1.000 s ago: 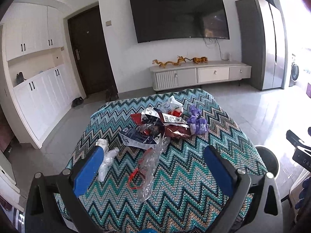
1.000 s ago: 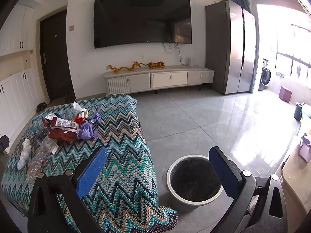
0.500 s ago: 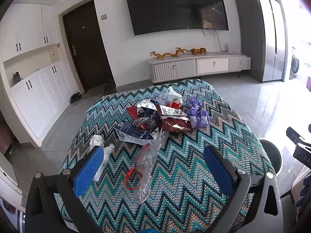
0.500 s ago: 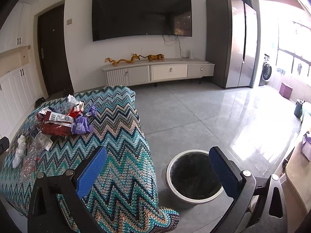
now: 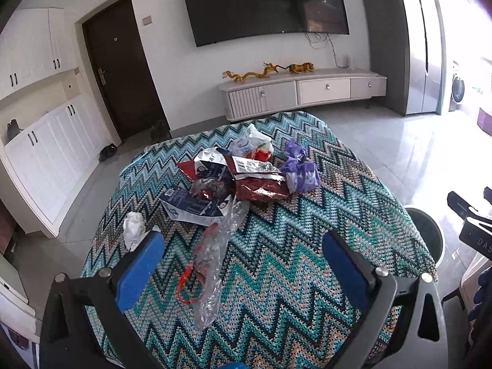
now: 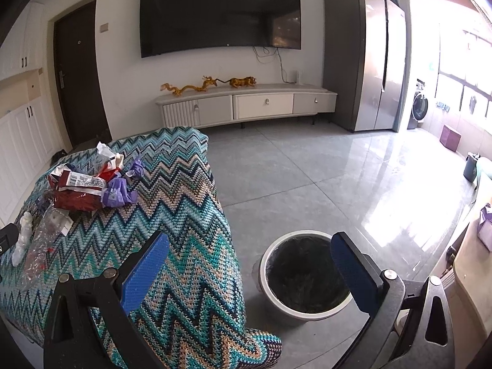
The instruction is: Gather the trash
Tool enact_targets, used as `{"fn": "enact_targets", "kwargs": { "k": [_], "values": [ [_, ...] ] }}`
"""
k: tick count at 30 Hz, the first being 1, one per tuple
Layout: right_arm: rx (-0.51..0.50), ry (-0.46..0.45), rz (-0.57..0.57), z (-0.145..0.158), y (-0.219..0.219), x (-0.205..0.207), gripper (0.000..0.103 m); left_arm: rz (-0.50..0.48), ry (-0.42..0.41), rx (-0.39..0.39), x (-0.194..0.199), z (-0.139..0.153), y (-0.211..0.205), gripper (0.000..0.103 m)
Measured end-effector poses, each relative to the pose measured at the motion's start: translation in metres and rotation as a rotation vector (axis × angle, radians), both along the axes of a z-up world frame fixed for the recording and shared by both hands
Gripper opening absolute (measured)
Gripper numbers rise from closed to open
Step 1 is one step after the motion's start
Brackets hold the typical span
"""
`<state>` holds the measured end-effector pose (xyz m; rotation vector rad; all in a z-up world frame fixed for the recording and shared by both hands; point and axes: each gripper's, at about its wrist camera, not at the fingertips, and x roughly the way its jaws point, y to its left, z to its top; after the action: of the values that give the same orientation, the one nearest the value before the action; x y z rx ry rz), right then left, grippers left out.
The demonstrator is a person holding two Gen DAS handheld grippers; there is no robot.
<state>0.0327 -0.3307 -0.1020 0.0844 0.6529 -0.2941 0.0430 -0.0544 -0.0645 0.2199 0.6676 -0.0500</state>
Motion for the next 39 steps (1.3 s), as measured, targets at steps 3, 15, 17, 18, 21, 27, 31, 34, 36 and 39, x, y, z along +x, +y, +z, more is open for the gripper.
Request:
{"fn": "enact_targets", "kwargs": {
  "k": [3, 15, 17, 18, 21, 27, 31, 34, 36, 39],
  "values": [
    [0.001, 0.008, -0.002, -0.0026, -0.0008, 0.0022, 0.103, -0.007, 0.007, 0.006, 0.0030, -0.0026, -0.0027, 0.103],
    [0.000, 0.019, -0.007, -0.0068, -0.0023, 0.0070, 0.103, -0.024, 0.023, 0.016, 0.0085, -0.0085, -0.0081, 0.103],
    [-0.001, 0.020, -0.007, -0.0069, -0.0020, 0.0077, 0.103, -0.026, 0.021, 0.018, 0.0089, -0.0086, -0.0086, 0.103],
    [-0.001, 0.020, -0.007, -0.0068, -0.0021, 0.0073, 0.103, -0.025, 0.022, 0.017, 0.0089, -0.0084, -0.0086, 0.103],
    [-0.002, 0.020, -0.007, -0.0068, -0.0019, 0.0074, 0.103, -0.024, 0.022, 0.017, 0.0089, -0.0084, -0.0088, 0.103],
    [-0.004, 0.023, -0.005, -0.0082, -0.0009, 0.0077, 0.103, -0.028, 0.026, 0.017, 0.0094, -0.0085, -0.0092, 0.103],
    [-0.004, 0.024, -0.006, -0.0090, -0.0010, 0.0074, 0.103, -0.033, 0.031, 0.016, 0.0098, -0.0090, -0.0097, 0.103],
    [-0.003, 0.025, -0.007, -0.0094, -0.0010, 0.0072, 0.103, -0.035, 0.033, 0.017, 0.0099, -0.0096, -0.0105, 0.103],
    [-0.003, 0.024, -0.008, -0.0093, -0.0012, 0.0072, 0.103, -0.036, 0.034, 0.018, 0.0096, -0.0100, -0.0107, 0.103],
    [-0.003, 0.023, -0.009, -0.0093, -0.0025, 0.0067, 0.103, -0.038, 0.034, 0.018, 0.0092, -0.0102, -0.0110, 0.103]
  ]
}}
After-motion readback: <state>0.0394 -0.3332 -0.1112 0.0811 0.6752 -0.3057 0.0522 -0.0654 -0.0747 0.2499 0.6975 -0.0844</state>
